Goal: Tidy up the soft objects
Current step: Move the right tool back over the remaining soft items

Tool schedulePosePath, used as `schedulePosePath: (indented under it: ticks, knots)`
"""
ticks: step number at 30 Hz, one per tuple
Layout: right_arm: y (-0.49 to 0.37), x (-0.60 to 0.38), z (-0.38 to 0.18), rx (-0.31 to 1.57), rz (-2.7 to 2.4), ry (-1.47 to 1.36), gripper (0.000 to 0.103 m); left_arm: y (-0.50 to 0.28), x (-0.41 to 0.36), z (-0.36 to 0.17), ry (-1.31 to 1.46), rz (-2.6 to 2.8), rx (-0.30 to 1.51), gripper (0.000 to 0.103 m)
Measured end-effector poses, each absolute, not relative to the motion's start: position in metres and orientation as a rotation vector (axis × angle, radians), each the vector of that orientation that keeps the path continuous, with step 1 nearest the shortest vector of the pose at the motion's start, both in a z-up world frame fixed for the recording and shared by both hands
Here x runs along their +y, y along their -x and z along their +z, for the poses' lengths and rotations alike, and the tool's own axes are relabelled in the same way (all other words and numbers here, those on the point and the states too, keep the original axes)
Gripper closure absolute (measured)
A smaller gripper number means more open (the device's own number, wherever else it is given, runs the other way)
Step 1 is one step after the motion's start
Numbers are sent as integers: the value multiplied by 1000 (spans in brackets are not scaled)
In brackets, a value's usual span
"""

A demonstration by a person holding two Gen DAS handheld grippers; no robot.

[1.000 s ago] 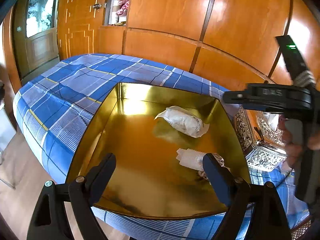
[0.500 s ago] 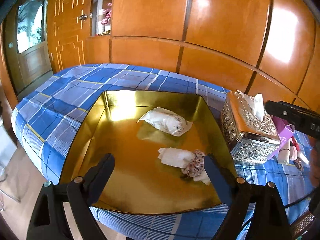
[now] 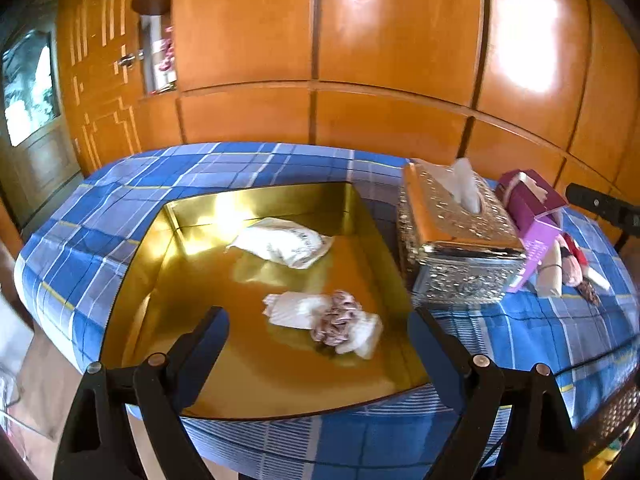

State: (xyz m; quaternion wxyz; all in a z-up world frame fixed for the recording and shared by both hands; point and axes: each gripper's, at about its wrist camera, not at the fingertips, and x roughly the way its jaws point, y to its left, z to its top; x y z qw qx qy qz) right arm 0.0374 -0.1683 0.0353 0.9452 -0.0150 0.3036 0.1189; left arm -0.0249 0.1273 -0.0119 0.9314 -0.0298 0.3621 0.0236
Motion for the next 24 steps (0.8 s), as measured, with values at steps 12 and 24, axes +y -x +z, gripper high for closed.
schedulePosePath:
  ticks: [12,24]
  knots:
    - [-44,-272,26,616,-35,-58,33,20,87,-6,-26,-39,745,12]
    - [-64,-381,-9,631,-360,-188,33,13,32,3,-124,-201,745,12]
